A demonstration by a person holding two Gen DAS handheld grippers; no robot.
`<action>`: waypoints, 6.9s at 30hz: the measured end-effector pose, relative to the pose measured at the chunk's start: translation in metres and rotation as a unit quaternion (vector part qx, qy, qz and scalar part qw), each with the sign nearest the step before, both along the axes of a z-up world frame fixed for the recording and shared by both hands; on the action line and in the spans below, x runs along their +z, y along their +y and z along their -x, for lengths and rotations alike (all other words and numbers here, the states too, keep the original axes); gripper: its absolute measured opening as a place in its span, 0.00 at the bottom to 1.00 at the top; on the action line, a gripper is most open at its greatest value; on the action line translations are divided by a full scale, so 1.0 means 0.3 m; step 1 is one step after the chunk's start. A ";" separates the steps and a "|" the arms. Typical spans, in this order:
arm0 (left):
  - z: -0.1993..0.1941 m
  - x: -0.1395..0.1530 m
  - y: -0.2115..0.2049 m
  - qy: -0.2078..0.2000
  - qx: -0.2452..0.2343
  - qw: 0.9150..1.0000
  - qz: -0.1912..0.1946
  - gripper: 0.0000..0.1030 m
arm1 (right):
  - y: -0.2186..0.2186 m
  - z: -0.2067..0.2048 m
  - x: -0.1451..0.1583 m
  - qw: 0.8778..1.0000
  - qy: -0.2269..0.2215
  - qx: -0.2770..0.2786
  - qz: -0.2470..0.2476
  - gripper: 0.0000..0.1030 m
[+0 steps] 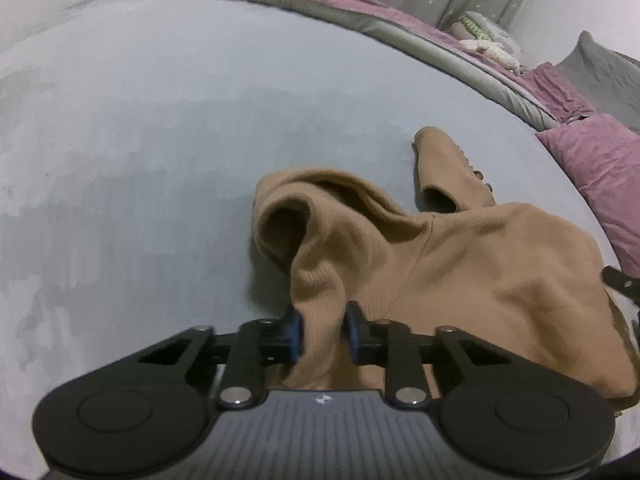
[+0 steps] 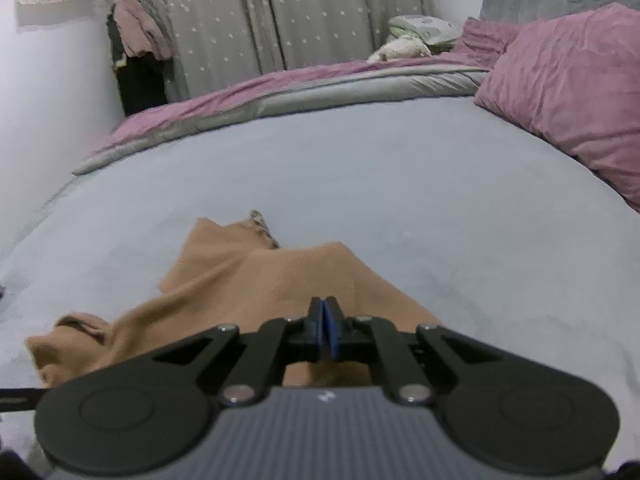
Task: Fold clothes
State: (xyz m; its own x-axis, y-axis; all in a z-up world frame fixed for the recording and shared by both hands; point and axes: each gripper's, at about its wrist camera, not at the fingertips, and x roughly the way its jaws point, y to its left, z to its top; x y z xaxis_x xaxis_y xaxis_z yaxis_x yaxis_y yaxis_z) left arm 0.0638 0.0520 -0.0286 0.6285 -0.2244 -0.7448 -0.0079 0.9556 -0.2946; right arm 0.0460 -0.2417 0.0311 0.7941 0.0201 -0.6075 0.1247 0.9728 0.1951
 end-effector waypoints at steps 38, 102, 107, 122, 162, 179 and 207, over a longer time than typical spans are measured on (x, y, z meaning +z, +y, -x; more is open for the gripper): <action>-0.027 0.104 0.084 -0.061 0.042 0.997 0.014 0.27 | 0.184 0.295 0.107 0.981 0.023 0.160 -0.110 0.62; -0.017 0.044 0.018 -0.024 0.011 0.999 -0.036 0.03 | 0.081 0.078 0.007 0.999 0.005 0.039 -0.013 0.14; -0.015 0.044 0.021 -0.010 0.013 0.999 -0.029 0.13 | 0.062 0.074 -0.001 1.000 -0.003 0.023 0.000 0.76; 0.011 0.048 -0.027 0.004 -0.011 0.999 -0.038 0.58 | 0.004 0.026 -0.051 1.000 -0.012 -0.002 0.023 0.94; -0.111 0.051 0.040 -0.082 0.039 0.996 0.013 0.05 | 0.055 0.182 0.041 0.979 0.004 0.135 -0.154 0.06; -0.011 0.125 0.019 -0.069 0.024 0.997 0.016 0.38 | 0.217 0.221 0.018 0.957 0.053 0.239 -0.158 0.06; 0.002 0.127 -0.089 -0.047 -0.040 0.997 0.036 0.45 | 0.253 0.218 0.056 0.975 0.035 0.198 -0.089 0.60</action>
State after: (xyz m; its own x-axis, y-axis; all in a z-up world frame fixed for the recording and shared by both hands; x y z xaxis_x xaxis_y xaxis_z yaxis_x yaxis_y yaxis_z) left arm 0.0632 0.0252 0.0094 0.6731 -0.3264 -0.6637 0.0977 0.9287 -0.3577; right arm -0.0193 -0.1658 0.0480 0.6592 0.4273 -0.6187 -0.2352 0.8987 0.3701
